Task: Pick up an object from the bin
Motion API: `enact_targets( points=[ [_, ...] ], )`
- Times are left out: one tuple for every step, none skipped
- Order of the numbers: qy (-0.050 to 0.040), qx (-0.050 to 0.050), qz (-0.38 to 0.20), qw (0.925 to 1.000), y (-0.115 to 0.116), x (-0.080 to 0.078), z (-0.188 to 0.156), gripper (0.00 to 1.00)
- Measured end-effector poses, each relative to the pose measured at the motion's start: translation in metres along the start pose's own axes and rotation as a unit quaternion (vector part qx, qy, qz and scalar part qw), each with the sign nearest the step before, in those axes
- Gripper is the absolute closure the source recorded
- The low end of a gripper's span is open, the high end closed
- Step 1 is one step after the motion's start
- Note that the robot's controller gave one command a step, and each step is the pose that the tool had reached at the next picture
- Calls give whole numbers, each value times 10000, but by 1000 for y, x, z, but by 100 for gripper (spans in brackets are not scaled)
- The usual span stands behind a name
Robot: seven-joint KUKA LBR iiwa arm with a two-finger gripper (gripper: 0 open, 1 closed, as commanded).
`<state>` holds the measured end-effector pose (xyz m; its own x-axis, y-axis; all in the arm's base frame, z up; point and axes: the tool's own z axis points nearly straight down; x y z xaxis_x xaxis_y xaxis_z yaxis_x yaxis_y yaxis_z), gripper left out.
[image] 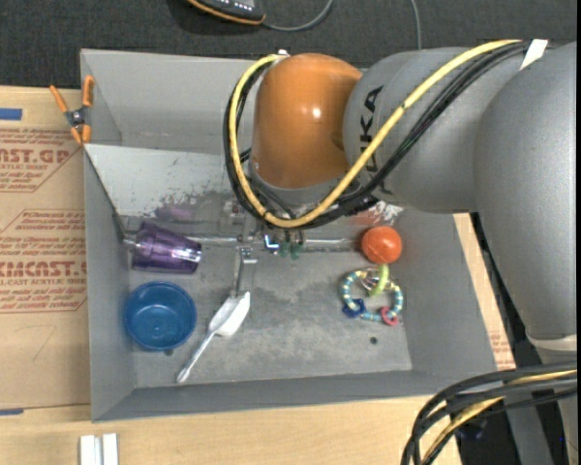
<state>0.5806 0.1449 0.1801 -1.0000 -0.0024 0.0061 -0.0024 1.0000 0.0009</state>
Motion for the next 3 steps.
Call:
enact_targets(
  points=[
    [-39,-5,11,10000,-1,-2,-5,0],
    [-29,-1,-2577,9662,-21,41,84,0],
    [-34,-9,-2534,9674,-19,47,74,0]
  ],
)
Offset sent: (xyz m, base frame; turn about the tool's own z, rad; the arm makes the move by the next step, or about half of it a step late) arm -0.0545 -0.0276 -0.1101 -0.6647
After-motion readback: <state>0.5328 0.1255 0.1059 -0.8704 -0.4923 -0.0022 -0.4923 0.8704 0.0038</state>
